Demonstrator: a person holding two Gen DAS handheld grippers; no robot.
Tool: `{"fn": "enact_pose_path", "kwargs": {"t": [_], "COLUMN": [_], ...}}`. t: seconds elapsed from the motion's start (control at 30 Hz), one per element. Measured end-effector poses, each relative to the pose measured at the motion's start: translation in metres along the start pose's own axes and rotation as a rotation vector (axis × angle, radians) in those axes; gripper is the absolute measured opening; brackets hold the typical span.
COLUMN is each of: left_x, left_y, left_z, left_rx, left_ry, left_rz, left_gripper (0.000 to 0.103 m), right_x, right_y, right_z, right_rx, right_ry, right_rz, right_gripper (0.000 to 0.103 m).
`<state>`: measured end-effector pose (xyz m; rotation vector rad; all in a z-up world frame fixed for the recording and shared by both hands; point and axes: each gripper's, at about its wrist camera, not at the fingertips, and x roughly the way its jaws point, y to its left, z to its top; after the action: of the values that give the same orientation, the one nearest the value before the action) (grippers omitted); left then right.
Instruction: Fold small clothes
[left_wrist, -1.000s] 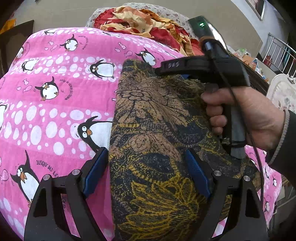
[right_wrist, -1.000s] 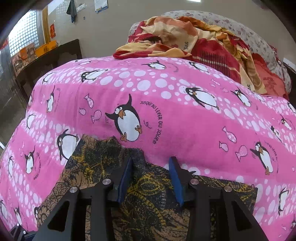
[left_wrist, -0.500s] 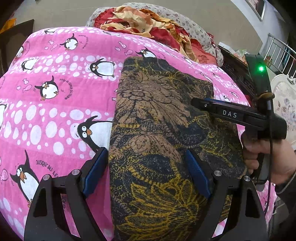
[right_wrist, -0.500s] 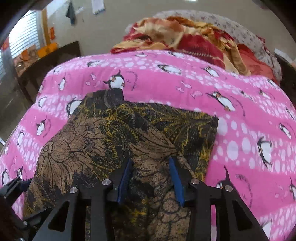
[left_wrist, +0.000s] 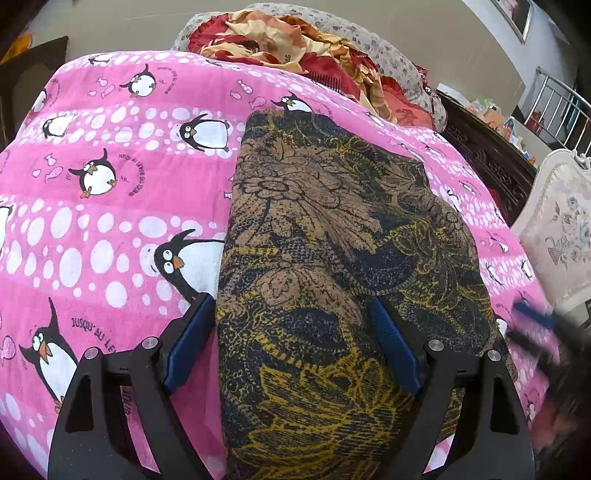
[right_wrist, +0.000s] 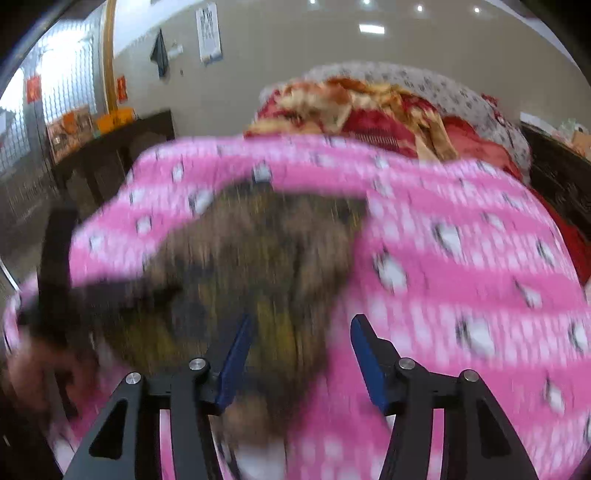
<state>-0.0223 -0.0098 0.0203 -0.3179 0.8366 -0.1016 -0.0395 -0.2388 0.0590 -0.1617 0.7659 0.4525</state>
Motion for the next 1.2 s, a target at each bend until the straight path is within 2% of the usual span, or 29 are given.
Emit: {"fn": "enact_pose_path", "kwargs": {"t": [0.13, 0.23, 0.27, 0.47, 0.53, 0.6, 0.7, 0.73, 0.87, 0.93, 1.0, 1.07, 1.13, 1.2], "left_x": [0.003, 0.006, 0.007, 0.009, 0.011, 0.012, 0.006, 0.001, -0.030, -0.043, -0.053, -0.061, -0.068, -0.073], "left_y": [-0.001, -0.003, -0.004, -0.003, -0.007, -0.009, -0.016, -0.020, -0.038, -0.043, -0.048, -0.055, -0.060, -0.063], "left_z": [0.001, 0.003, 0.003, 0.002, 0.002, 0.002, 0.003, 0.001, -0.006, -0.006, -0.005, -0.004, -0.004, -0.004], "left_rx": [0.014, 0.033, 0.039, 0.037, 0.051, 0.053, 0.032, 0.036, 0.068, 0.044, 0.029, 0.032, 0.045, 0.048], "left_ry": [0.012, 0.028, 0.030, 0.030, 0.033, 0.037, 0.104, 0.121, 0.130, 0.143, 0.148, 0.142, 0.135, 0.126], "left_rz": [-0.008, -0.045, -0.040, -0.045, -0.021, -0.011, 0.012, 0.031, 0.201, 0.245, 0.267, 0.274, 0.274, 0.269], "left_gripper": [0.093, 0.102, 0.102, 0.102, 0.102, 0.102, 0.102, 0.102, 0.102, 0.102, 0.102, 0.102, 0.102, 0.102], "right_x": [0.004, 0.012, 0.013, 0.013, 0.016, 0.019, 0.023, 0.024, 0.017, 0.007, -0.007, -0.024, -0.047, -0.064], "right_y": [-0.001, -0.015, -0.019, -0.018, -0.019, -0.018, -0.015, -0.012, -0.018, -0.023, -0.024, -0.019, -0.013, -0.011], "right_z": [-0.040, -0.045, -0.045, -0.049, -0.047, -0.046, -0.043, -0.042, -0.040, -0.036, -0.029, -0.023, -0.014, -0.007], "right_rx": [0.013, 0.117, 0.139, 0.145, 0.145, 0.145, 0.122, 0.109, 0.155, 0.192, 0.188, 0.143, 0.101, 0.100], "right_ry": [0.051, 0.073, 0.081, 0.075, 0.086, 0.110, 0.148, 0.152, 0.167, 0.175, 0.207, 0.198, 0.153, 0.124], "right_rz": [0.017, 0.026, 0.027, 0.035, 0.045, 0.073, 0.085, 0.078, 0.110, 0.074, 0.024, -0.052, -0.120, -0.109], "right_gripper": [0.055, 0.072, 0.077, 0.079, 0.083, 0.093, 0.099, 0.099, 0.096, 0.094, 0.086, 0.086, 0.086, 0.086]}}
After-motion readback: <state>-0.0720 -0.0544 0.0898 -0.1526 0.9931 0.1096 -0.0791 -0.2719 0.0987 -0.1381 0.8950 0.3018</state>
